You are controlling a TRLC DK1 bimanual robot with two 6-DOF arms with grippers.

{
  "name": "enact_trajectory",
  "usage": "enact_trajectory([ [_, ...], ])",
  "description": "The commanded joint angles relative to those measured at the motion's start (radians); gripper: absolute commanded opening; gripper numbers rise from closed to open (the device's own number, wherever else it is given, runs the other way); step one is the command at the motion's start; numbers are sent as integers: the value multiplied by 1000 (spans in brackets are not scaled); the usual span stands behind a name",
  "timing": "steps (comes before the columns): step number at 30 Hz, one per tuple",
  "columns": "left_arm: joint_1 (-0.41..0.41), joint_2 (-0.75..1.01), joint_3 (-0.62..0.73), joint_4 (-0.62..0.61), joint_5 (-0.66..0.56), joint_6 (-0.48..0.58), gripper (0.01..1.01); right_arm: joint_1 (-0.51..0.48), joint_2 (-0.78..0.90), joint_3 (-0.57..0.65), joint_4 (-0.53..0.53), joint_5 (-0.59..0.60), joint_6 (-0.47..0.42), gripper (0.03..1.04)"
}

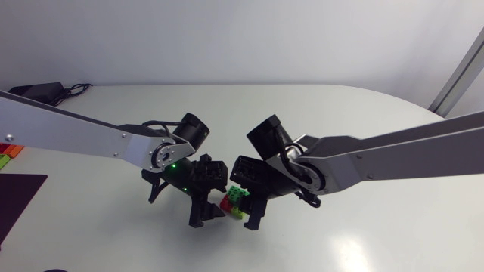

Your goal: Disassemble duplo

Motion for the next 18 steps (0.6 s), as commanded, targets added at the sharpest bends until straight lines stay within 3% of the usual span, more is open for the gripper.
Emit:
enact_trajectory([
  [1,-7,14,-4,-7,-2,27,764,13,32,12,-15,13,23,579],
  [3,-12,23,4,-8,-2,26,756,17,38,14,-15,14,23,579],
  [7,-16,41,25,-11,-2,17,444,17,48,14,-15,16,26,579],
  [13,-18,78,65,-48,1,7,328,13,48,12,-14,14,24,579],
  [18,-12,98,107,-94,9,-5,305,10,48,7,-12,16,21,579],
])
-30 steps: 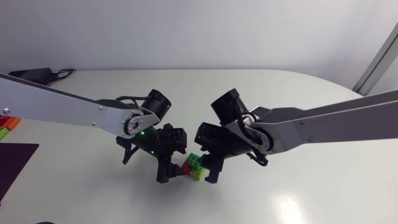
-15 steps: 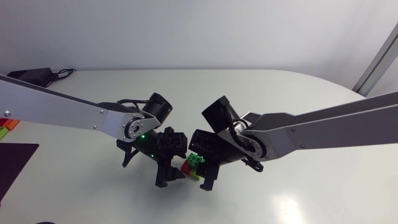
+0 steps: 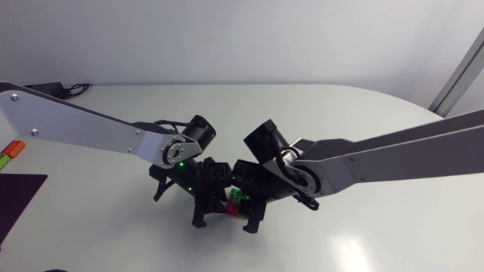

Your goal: Disassemble duplo

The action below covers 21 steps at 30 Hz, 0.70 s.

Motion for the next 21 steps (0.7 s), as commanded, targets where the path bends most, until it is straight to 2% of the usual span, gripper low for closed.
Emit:
enact_trajectory([
  [1,4,31,47,-30,16,-4,305,-1,24,9,-9,3,7,579],
  [8,42,17,75,-36,83,-29,307,-6,32,7,-4,4,2,579],
  [21,62,31,99,-76,132,-38,270,-12,27,7,-4,3,0,579],
])
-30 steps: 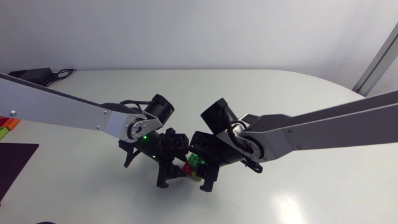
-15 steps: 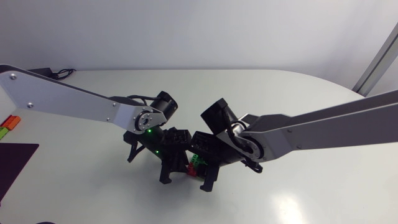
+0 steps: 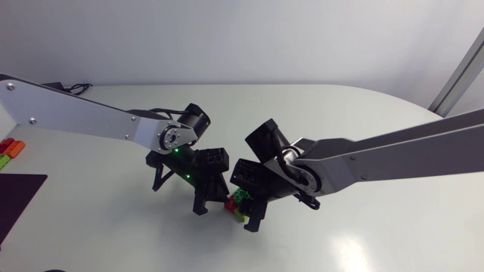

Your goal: Disassemble duplo

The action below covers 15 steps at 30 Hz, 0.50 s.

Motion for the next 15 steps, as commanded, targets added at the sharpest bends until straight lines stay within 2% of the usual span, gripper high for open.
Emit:
enact_trajectory([
  [1,11,23,30,-15,30,-14,270,-4,26,6,-4,0,1,579],
  [15,4,70,39,-17,52,-19,259,-15,26,9,-1,0,2,579],
])
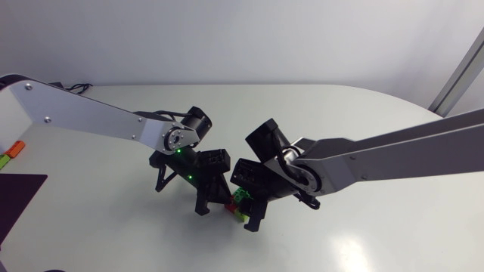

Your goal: Disassemble duplo

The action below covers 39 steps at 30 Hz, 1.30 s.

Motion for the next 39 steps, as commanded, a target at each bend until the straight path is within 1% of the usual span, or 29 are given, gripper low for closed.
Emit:
enact_trajectory([
  [1,-2,28,20,-8,13,-15,259,-10,26,9,-2,0,2,579],
  [6,-21,53,17,-9,13,-13,259,-8,26,10,-2,-2,2,579],
  [13,-24,55,20,-9,13,-13,259,-7,46,15,6,1,12,579],
  [18,-24,53,17,-9,13,-13,259,7,58,15,1,47,18,572],
  [19,-24,51,17,-9,13,-13,259,13,58,10,1,63,18,513],
  [20,-24,50,15,-9,13,-13,259,16,57,9,0,64,15,420],
  [23,-25,50,12,-8,8,-12,259,26,49,4,-14,64,15,303],
  [25,-30,48,11,-6,2,-12,259,13,40,30,-77,11,25,257],
  [27,-36,45,6,-2,-2,-12,259,-22,34,76,-161,-112,47,254],
  [29,-41,41,2,3,-8,-13,259,-60,37,124,-244,-206,47,254],
  [30,-42,41,2,4,-12,-13,259,-76,35,138,-262,-249,47,254],
  [33,-45,39,0,9,-18,-15,259,-93,32,155,-292,-310,45,254],
  [35,-47,36,-1,9,-21,-15,259,-103,29,161,-298,-322,47,254],
  [38,-44,27,-1,7,-25,-15,259,-117,29,152,-284,-305,41,256],
  [39,-41,24,-1,7,-27,-15,261,-117,28,139,-270,-273,36,256],
])
